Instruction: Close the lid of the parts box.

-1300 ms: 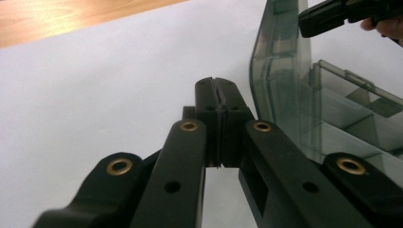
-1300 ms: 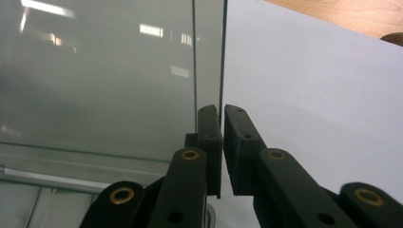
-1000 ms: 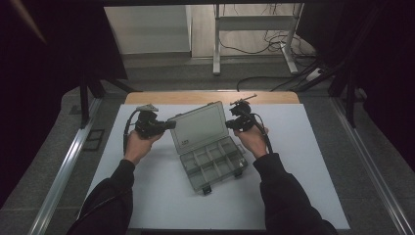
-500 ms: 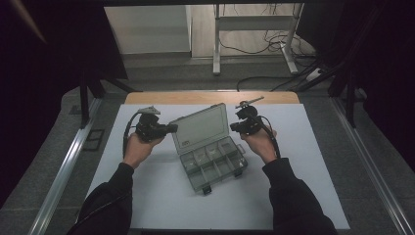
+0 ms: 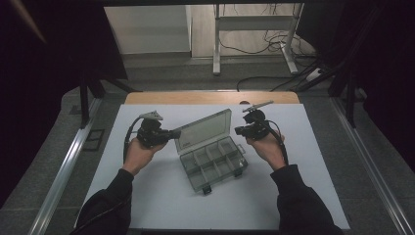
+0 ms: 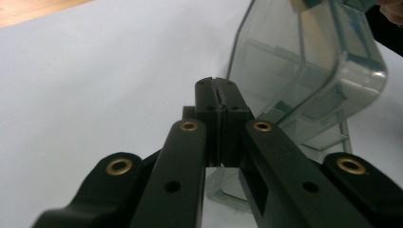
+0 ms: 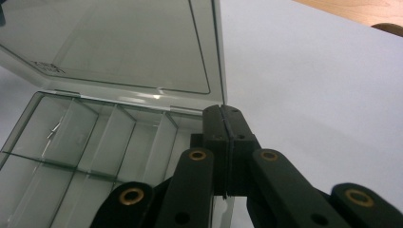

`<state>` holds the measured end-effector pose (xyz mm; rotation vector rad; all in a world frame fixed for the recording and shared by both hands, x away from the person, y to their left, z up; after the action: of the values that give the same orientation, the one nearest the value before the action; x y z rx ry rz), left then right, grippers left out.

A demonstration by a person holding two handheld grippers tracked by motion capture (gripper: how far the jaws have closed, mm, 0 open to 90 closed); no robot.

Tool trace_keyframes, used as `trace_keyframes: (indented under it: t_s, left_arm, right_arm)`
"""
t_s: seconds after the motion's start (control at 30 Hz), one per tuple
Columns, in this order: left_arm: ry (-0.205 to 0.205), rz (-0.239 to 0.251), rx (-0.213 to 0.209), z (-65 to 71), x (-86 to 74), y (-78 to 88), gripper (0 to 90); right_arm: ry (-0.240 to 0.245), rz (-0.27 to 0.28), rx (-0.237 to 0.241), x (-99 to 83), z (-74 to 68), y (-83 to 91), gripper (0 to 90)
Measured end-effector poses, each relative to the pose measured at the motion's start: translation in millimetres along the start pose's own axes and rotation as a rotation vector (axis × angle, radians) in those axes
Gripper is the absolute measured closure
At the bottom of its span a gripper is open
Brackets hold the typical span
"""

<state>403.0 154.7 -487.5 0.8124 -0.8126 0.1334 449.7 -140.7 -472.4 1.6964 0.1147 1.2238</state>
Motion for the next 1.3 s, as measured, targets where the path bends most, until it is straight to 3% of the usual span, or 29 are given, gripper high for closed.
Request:
trace_keyframes:
  t_s: [0.3,1.07,1.3]
  left_arm:
    - [-0.015,-0.018,-0.014,14.9,-8.4,-1.5,89.3]
    - [-0.044,-0.091,-0.036,45.1,-41.7,-6.8,88.2]
    - [-0.042,-0.117,-0.036,47.7,-48.8,-11.7,88.1]
  right_arm:
    - [-0.019,0.018,0.007,-10.9,3.0,12.7,88.8]
    - [0.001,0.064,-0.004,-26.3,2.7,39.9,88.7]
    - [0.000,0.077,0.034,-30.3,-5.6,44.0,88.6]
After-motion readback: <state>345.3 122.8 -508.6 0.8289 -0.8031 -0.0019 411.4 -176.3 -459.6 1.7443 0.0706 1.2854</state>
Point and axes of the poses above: each handheld gripper's, and its own axes: y roughly backward along the jaws, x roughly out of its top, z roughly to its right, the point moved 5 cm from there along -y, roughly forward along the jaws, and after that the axes turned 11 degrees about y, right-handed, at the moved point
